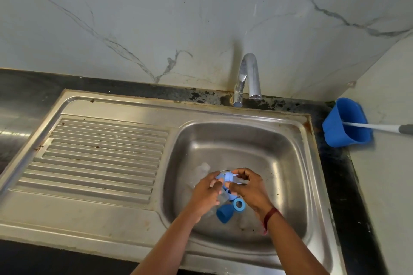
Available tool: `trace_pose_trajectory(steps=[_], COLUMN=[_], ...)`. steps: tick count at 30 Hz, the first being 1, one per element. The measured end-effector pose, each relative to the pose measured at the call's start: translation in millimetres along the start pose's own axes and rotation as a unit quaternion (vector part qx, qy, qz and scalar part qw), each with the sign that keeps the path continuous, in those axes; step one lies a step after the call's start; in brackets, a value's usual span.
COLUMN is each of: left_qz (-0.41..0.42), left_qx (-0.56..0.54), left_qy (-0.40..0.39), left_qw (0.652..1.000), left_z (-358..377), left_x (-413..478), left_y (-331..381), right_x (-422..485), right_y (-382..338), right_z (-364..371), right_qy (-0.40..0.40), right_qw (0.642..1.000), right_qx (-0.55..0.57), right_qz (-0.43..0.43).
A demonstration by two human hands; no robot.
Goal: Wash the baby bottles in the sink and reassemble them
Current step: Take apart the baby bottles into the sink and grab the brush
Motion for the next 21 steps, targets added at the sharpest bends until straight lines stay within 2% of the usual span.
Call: trace_pose_trajectory(steps=[4, 9, 12, 17, 21], left_qz=[-0.003, 0.019, 0.038, 0.087, 0.084], left_qx=[-0.105, -0.103, -0.124, -0.13, -0.124], left_qy=[-0.031, -0.034, -0.052, -0.036, -0.018], left_qw=[0.994, 0.994, 0.99, 0.987, 0.988], left_z=[10.0, 4.9, 10.1, 12.0, 3.0], left_x=[-15.2, -26.4, -33.1, -40.5, -43.1], left_y=[11.0, 28.9, 43.4, 65.6, 62.7], right_x=[-13.0, -29.0, -30.9, -31.4, -35.9], right_y=[-8.4, -24.1, -36.1, -51.4, -52.8], right_z=[1.2, 0.6, -11.5, -30.4, -25.7], right_qy=[-0.042, -0.127, -0.111, -0.059, -0.089], right_qw=[0.999, 0.985, 0.988, 0.994, 0.993], right_qx=[0.031, 0.113, 0.103, 0.059, 0.06], right_qz=[-0.011, -0.007, -0.031, -0.068, -0.054])
Point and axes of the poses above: each hand's wrist, its own x-axis towards the middle knuckle, its own z-axis out of the palm, y = z × x, the point moved 9 cm from there along x, towards the middle knuckle, and after that the axes turned 3 degrees about z, right-handed, at the moved point
